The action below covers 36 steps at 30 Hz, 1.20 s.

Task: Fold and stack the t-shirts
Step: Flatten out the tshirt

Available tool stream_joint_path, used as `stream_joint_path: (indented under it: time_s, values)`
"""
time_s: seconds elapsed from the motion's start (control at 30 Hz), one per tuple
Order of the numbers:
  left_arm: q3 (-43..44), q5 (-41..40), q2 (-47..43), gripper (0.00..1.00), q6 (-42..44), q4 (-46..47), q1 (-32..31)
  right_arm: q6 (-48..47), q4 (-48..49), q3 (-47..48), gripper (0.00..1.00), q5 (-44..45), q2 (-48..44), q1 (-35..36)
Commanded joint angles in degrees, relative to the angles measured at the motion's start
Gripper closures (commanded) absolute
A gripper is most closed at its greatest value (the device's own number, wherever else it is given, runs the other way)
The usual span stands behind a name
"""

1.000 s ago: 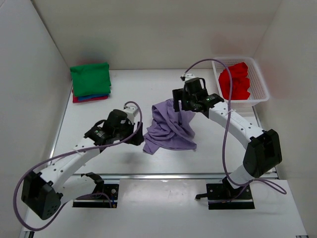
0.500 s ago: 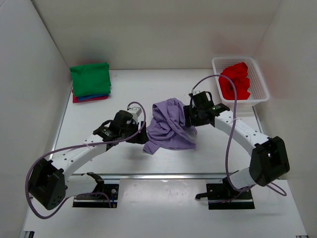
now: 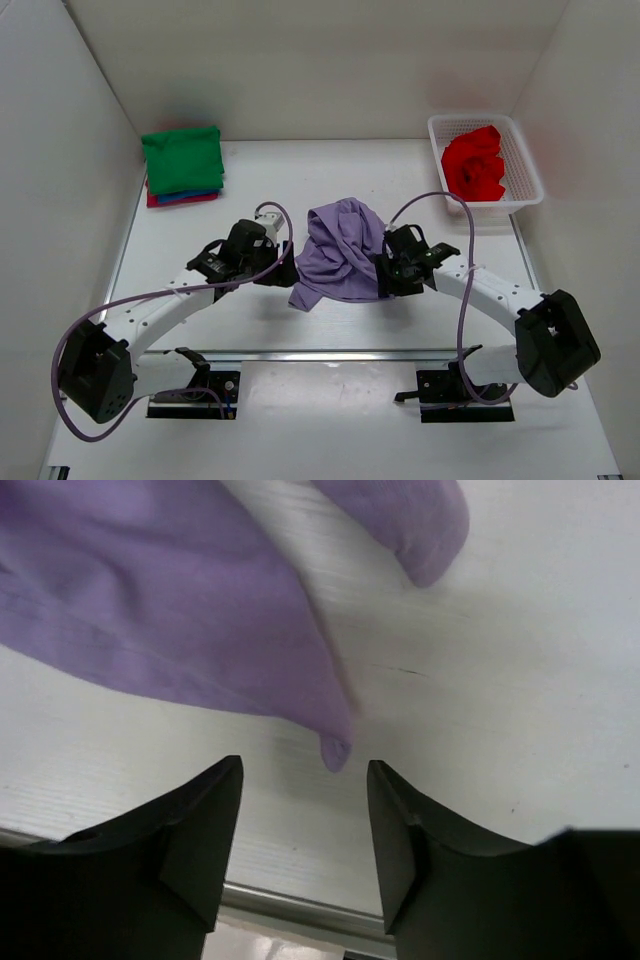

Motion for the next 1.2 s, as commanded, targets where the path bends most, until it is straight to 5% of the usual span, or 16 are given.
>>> stream_joint_path:
  time_s: [0.0,0.43,0.5,0.53,0.6,0.77,0.9,1.17]
  values:
    - [2.5,-0.2,-1.2,0.2,-0.2,0.4,0.6,3.5,5.7,-2.7,0.51,2.0,0.5,0.8]
    - [0.9,-1.8,-3.4,0.2,-0.7,0.6,2.2,-0.4,14.7,-4.3,0.65,0.0,2.6,-1.4]
    - [0.5,-1.6,-3.9,0.2,-0.7,0.3,2.1,-1.2,15.2,-3.8,0.78,-0.1,3.0,-2.1]
    - [0.4,-1.7,-4.0,0.2,-0.7,0.6,2.7,-1.5,14.2,-3.1,0.97,-0.6,3.1,-2.3]
    - [0.3,-1.5,-5.0,0.21,-0.5,0.2,2.5,-2.2,12.1,-1.6,1.0,1.3,3.7,-2.2]
    - [-0.1,-1.9,-5.7,0.21,0.3,-0.8,4.3,-5.4,-1.0,14.1,1.0,-0.9,-1.9,0.6]
    - [-0.7,-1.7,-5.6,0.2,-0.1,1.2,5.1,-6.1,0.0,27.2,1.0,-12.7,-6.6,-2.1]
    - [-7.4,-0.5,-6.1,0.19,-8.3,14.8,3.1,-5.5,3.8,50.1,1.0,-19.2,-3.9,-5.0]
